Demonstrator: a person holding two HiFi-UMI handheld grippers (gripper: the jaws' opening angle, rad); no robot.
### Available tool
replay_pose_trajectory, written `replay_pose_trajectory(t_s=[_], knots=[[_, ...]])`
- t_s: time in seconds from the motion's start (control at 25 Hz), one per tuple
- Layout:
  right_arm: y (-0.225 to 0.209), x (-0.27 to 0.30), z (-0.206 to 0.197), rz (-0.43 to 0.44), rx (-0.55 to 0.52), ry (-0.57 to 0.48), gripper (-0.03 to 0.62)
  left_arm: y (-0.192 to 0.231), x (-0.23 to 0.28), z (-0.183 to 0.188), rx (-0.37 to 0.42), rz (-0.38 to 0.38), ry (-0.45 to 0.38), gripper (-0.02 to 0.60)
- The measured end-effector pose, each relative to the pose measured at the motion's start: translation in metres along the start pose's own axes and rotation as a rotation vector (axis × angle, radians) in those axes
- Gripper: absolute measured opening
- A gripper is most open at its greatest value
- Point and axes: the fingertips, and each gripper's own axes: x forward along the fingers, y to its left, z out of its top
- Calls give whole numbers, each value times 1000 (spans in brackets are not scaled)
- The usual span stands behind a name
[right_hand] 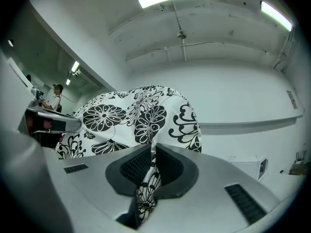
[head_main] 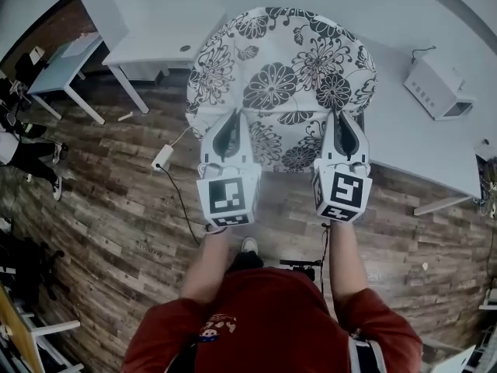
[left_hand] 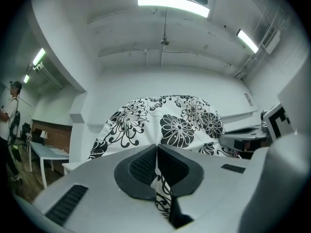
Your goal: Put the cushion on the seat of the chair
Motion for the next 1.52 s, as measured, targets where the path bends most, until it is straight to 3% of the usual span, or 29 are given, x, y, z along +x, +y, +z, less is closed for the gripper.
replay_pose_trajectory(t_s=[0.44,0.64,0.92,1.52], knots=[[1,-1,-1,-30,-19,-14,43,2,1,-3,-14,-17,-24,29],[-1,4,-1,-53,-20,-65,43,3,7,-3,2,-29,-74,29],[0,7,-6,112,78,55,43,-5,-14,9,31,115,101,29],[-2,7,-4,48,54,-11,43,-4,-7,5,31,66,30,29]])
